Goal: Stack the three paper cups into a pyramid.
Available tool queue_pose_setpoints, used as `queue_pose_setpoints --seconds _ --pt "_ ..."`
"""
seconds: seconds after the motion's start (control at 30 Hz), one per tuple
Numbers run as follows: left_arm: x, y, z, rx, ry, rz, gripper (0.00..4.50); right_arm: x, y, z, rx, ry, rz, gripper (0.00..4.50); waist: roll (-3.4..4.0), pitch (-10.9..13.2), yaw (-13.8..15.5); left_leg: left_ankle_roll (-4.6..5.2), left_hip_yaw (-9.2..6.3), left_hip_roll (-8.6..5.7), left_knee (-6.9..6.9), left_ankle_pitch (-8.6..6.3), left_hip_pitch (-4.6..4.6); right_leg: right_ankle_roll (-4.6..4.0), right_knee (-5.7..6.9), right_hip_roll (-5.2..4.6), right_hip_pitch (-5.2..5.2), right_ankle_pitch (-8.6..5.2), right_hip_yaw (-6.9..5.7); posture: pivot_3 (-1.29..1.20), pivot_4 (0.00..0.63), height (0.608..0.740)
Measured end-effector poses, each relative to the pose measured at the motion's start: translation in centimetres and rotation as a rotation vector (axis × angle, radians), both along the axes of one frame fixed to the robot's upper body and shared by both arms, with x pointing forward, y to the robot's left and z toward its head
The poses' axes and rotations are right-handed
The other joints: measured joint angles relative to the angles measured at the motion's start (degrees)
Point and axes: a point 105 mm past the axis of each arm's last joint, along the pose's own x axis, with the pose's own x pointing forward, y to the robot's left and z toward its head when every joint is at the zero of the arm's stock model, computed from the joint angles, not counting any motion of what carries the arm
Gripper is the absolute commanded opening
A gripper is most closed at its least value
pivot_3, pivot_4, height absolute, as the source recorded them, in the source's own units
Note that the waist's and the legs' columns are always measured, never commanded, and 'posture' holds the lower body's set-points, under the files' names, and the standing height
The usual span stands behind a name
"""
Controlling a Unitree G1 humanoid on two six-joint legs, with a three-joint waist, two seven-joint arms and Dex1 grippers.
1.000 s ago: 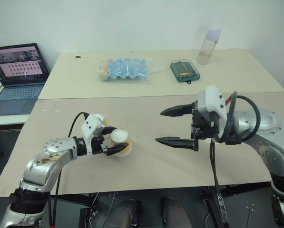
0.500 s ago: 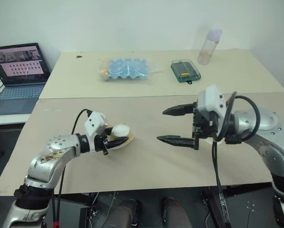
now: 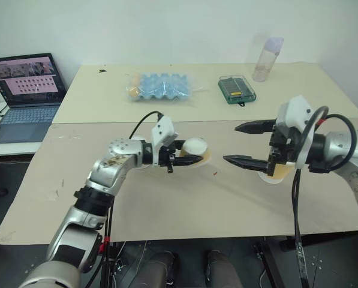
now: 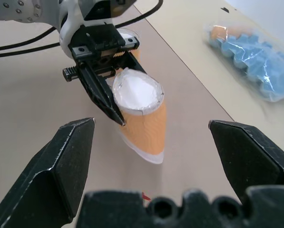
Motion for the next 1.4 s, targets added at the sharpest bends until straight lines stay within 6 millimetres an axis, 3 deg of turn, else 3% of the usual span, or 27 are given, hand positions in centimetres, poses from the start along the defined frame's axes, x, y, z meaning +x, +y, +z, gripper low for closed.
queue_pose_setpoints --seconds 0.17,0.6,0.83,1.0,1.13,1.4 --pt "-0.5 -2.1 -1.4 0.006 0.029 -0.086 1.94 -0.1 -0.7 -0.1 -0.003 -0.001 -0.029 4.50 0.00 0.0 -0.2 0.02 0.01 0.00 0.10 -0.01 -0.12 0.00 0.04 -0.02 -0.11 0.00 0.02 0.00 0.150 0.740" --pt "-0.6 -3.4 -2.8 0.050 0.035 -0.092 1.94 -0.5 -1.0 0.5 -0.007 -0.041 -0.051 4.50 0.00 0.0 -0.1 0.09 0.01 0.03 0.29 -0.05 -0.14 0.03 0.08 0.00 -0.05 0.03 0.00 0.00 0.150 0.740" --pt "-0.1 -3.1 -3.0 0.074 0.009 -0.058 4.49 -0.5 -0.8 1.0 -0.006 -0.062 -0.044 4.50 0.00 0.0 -0.1 0.10 0.01 0.03 0.32 -0.06 -0.14 0.03 0.07 0.03 -0.05 0.03 -0.01 0.00 0.150 0.740" --pt "0.3 -2.7 -2.7 0.057 0.000 -0.025 4.49 -0.4 -0.9 1.0 -0.004 -0.057 -0.044 4.50 0.00 0.0 -0.1 0.10 0.01 0.03 0.35 -0.06 -0.15 0.04 0.08 0.04 -0.05 0.03 -0.01 0.00 0.150 0.740" --pt "0.5 -2.0 -1.6 0.040 -0.030 0.004 4.49 -0.2 -1.0 1.0 0.002 -0.047 -0.045 4.50 0.00 0.0 -0.2 0.10 0.01 0.03 0.35 -0.06 -0.15 0.03 0.10 0.04 -0.06 0.04 0.00 0.00 0.150 0.740" --pt "-1.5 1.5 6.7 -0.097 -0.207 0.106 4.49 0.1 -0.7 0.8 0.010 -0.029 -0.024 4.50 0.01 0.0 -1.0 0.08 0.01 0.04 0.42 -0.05 -0.17 0.04 0.11 0.10 -0.07 0.04 -0.01 0.00 0.150 0.740"
